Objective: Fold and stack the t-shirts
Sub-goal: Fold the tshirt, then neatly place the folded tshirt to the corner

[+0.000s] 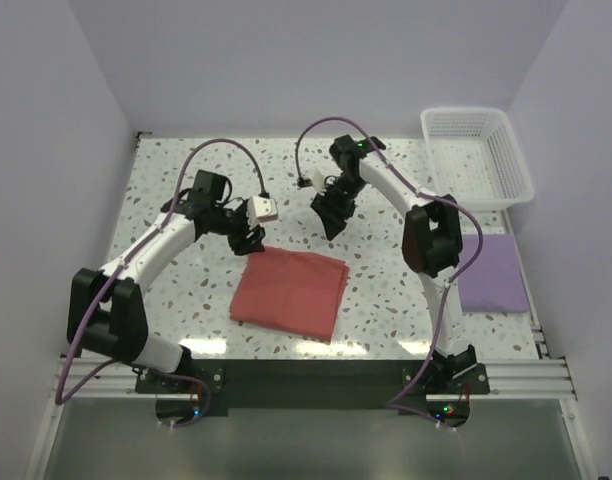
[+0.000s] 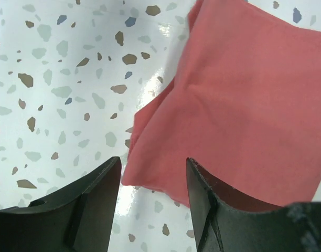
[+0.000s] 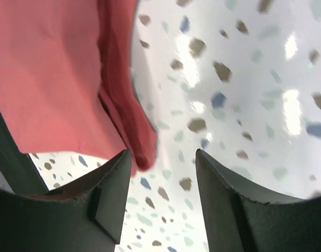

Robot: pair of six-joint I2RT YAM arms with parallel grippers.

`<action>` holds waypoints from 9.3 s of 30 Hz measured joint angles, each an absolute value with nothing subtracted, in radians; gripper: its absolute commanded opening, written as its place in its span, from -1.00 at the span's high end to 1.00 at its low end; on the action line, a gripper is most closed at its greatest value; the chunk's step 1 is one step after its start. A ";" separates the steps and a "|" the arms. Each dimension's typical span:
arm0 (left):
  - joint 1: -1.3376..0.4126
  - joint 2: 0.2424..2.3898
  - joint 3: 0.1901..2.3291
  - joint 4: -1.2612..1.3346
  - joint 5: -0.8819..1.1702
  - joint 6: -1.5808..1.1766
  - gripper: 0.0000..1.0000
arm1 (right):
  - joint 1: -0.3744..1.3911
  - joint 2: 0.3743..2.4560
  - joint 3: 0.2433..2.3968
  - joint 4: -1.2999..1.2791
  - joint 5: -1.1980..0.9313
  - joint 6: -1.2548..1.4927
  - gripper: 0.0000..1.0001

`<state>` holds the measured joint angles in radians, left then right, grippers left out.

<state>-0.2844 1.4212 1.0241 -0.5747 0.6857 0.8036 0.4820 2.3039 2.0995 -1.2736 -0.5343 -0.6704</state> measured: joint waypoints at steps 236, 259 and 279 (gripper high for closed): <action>-0.779 1.106 0.809 -0.395 0.340 0.511 -1.00 | 0.078 1.331 1.327 -1.290 -0.112 -0.321 1.00; -0.774 1.076 0.782 -0.420 0.334 0.543 -1.00 | -0.061 1.343 1.544 -1.348 -0.131 -0.339 1.00; -0.774 1.100 0.772 -0.435 0.336 0.556 -1.00 | -0.290 1.486 1.544 -1.347 -0.200 -0.416 1.00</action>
<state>-0.7742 1.1000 0.7719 -0.4347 0.3363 0.5556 -0.2901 1.4864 1.5444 -1.3472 -0.2001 -0.4164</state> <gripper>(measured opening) 0.997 0.095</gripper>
